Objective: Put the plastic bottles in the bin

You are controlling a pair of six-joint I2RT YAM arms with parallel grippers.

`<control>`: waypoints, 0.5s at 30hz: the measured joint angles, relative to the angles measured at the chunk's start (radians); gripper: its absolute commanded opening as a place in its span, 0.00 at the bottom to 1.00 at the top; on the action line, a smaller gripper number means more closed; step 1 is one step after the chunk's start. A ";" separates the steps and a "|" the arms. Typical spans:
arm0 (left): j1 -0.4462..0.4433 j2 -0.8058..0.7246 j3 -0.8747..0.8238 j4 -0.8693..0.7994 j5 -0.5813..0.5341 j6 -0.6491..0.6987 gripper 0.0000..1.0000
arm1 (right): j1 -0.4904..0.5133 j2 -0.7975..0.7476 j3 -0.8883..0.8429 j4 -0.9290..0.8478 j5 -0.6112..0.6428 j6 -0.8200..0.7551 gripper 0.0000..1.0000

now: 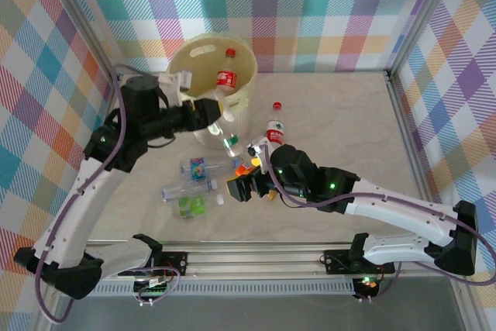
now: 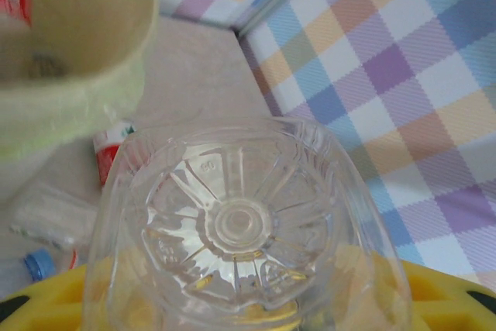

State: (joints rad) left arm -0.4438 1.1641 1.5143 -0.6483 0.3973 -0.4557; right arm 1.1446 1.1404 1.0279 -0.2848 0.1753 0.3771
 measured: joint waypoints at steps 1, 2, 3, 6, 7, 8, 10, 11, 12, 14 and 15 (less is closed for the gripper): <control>0.012 0.024 0.045 -0.010 0.000 0.013 0.54 | 0.000 -0.005 0.000 -0.004 0.005 0.000 1.00; 0.026 0.050 0.088 -0.020 0.000 0.026 0.54 | 0.000 -0.011 0.002 -0.010 0.011 0.000 1.00; 0.042 0.076 0.130 -0.028 0.001 0.037 0.54 | 0.000 -0.017 0.006 -0.023 0.018 0.001 1.00; 0.095 0.136 0.202 -0.026 0.002 0.050 0.54 | 0.000 -0.029 0.019 -0.047 0.037 0.003 1.00; 0.110 0.155 0.218 -0.026 0.004 0.051 0.54 | 0.000 -0.033 0.021 -0.054 0.042 0.004 1.00; 0.126 0.182 0.241 -0.027 0.005 0.053 0.54 | 0.000 -0.038 0.021 -0.060 0.050 0.004 1.00; 0.153 0.243 0.291 -0.026 0.005 0.053 0.54 | 0.000 -0.048 0.021 -0.078 0.060 0.004 1.00; 0.165 0.272 0.314 -0.021 0.007 0.053 0.54 | 0.000 -0.051 0.021 -0.086 0.061 0.004 1.00; 0.179 0.301 0.334 -0.012 0.012 0.050 0.54 | 0.000 -0.053 0.022 -0.095 0.066 0.004 1.00; 0.216 0.359 0.370 0.008 0.031 0.027 0.53 | 0.000 -0.055 0.022 -0.106 0.071 0.004 1.00; 0.235 0.385 0.384 0.021 0.040 0.011 0.53 | 0.000 -0.056 0.022 -0.113 0.073 0.004 1.00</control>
State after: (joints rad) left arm -0.2089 1.5486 1.8984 -0.6273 0.4377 -0.4442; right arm 1.1446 1.0847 1.0496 -0.3977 0.2481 0.3813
